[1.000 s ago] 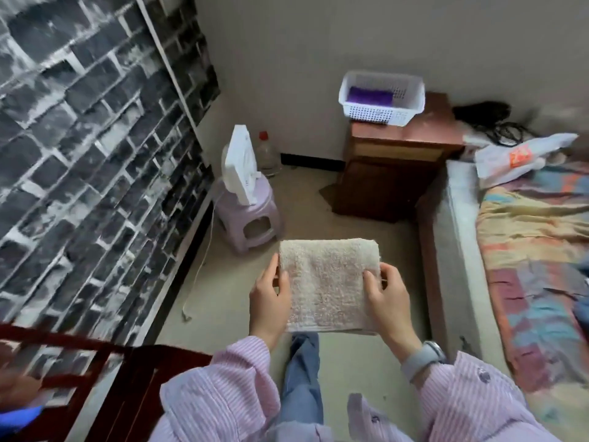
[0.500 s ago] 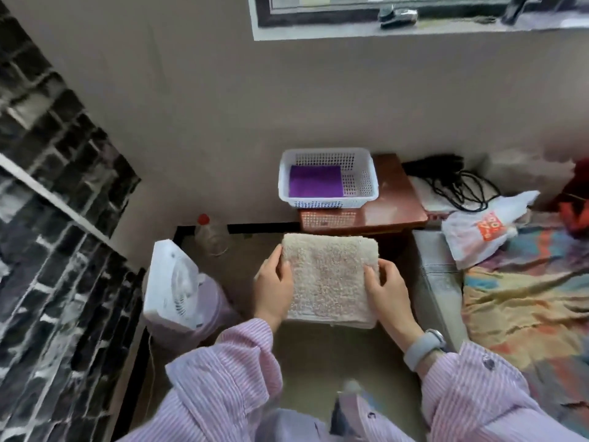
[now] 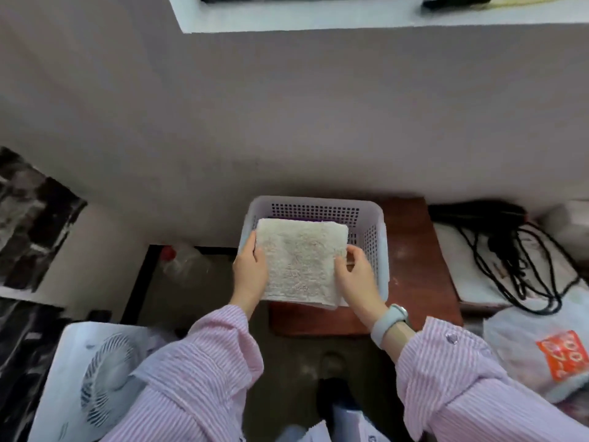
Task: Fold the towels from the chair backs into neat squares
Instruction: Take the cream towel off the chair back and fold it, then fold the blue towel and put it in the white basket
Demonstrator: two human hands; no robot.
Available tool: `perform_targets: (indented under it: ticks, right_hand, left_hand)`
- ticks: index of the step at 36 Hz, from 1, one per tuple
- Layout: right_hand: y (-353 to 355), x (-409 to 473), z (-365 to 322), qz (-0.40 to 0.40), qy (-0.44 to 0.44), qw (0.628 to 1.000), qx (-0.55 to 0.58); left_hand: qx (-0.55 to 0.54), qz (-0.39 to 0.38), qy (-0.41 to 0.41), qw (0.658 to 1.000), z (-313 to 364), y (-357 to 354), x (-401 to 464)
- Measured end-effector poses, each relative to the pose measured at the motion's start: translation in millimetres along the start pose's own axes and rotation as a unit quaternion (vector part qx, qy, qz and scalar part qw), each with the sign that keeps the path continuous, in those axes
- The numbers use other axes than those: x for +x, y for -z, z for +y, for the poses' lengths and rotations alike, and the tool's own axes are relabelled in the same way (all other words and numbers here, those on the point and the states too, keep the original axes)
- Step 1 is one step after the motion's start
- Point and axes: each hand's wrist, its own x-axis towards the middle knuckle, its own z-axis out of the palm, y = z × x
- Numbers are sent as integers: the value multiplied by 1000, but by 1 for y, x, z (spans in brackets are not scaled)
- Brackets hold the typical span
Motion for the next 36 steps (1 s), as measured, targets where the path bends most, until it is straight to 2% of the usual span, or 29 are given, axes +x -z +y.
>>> perform_targets:
  ticks: [5, 8, 11, 13, 14, 16, 18, 20, 22, 25, 30, 34, 36]
  right_hand:
    - [-18, 59, 23, -40, -30, 999, -17]
    - [-23, 83, 36, -59, -46, 997, -32]
    - [-21, 97, 46, -90, -62, 993, -50]
    - [-18, 99, 49, -52, -3, 992, -115]
    - [-17, 100, 50, -27, 52, 983, -177]
    - [-18, 101, 53, -24, 170, 931, -323]
    - [-26, 108, 62, -96, 231, 865, -435]
    - [-33, 118, 74, -144, 251, 822, -490]
    - [-38, 127, 85, -161, 256, 800, -519]
    - [-41, 134, 96, -177, 254, 785, -537]
    - [-45, 136, 104, -187, 234, 783, -545]
    - [-44, 136, 91, -219, 231, 772, -550]
    - [-41, 133, 75, -239, 213, 777, -542]
  left_hand:
    - [51, 10, 7, 999, -18, -23, 55]
    - [142, 8, -4, 990, -26, -35, 69]
    - [293, 22, -50, 955, -32, -46, 68]
    - [372, 18, -125, 920, -35, -51, 67]
    - [398, 8, -162, 903, -37, -54, 69]
    - [452, -23, -218, 864, -43, -58, 73]
    - [507, -54, -231, 829, -52, -62, 82]
    - [529, -67, -226, 815, -62, -63, 90]
    - [539, -77, -217, 810, -70, -64, 97]
    - [545, -86, -214, 806, -76, -69, 101]
    - [526, -89, -194, 823, -80, -77, 102]
    - [552, -120, -174, 807, -69, -75, 102]
    - [523, -137, -164, 825, -53, -70, 98]
